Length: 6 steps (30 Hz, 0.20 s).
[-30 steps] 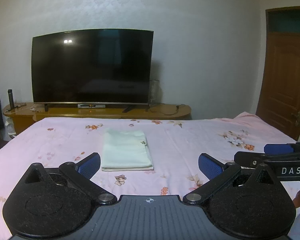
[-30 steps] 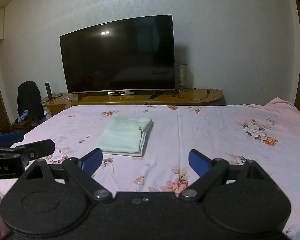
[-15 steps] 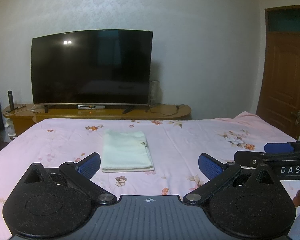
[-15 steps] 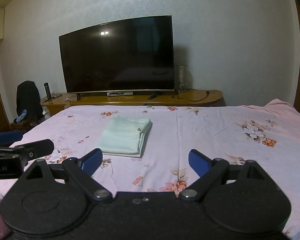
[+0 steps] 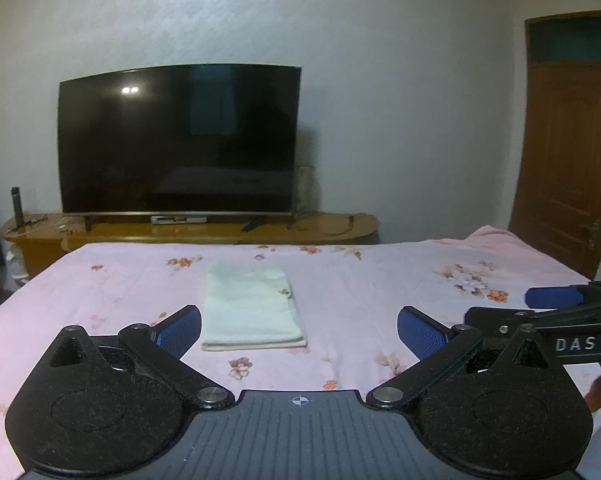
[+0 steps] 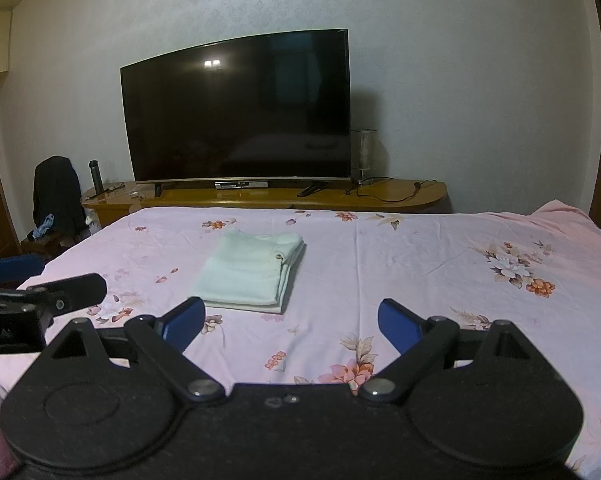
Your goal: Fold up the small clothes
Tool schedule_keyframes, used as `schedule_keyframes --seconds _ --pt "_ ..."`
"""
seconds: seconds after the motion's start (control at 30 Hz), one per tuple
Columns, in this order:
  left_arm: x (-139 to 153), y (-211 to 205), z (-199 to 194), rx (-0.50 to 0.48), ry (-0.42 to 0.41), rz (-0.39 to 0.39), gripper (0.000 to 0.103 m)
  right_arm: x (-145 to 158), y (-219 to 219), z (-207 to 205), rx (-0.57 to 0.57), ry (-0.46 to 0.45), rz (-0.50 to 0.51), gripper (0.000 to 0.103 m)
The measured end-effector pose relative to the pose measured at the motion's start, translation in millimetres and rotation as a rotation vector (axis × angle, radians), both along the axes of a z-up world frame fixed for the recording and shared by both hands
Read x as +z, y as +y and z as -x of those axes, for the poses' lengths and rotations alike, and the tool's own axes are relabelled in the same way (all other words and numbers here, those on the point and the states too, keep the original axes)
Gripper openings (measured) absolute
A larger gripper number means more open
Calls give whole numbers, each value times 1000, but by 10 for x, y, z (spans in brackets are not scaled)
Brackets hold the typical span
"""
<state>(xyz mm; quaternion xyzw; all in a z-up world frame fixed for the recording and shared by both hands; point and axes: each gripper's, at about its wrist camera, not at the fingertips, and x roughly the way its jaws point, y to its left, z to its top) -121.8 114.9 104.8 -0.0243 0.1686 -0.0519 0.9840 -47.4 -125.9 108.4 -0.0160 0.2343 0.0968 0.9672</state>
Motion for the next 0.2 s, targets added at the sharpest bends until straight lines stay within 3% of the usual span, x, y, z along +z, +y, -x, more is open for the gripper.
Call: schedule_keyframes --seconds 0.2 --pt "3 -31 14 7 -3 -26 103 -7 11 -18 0 -1 -1 93"
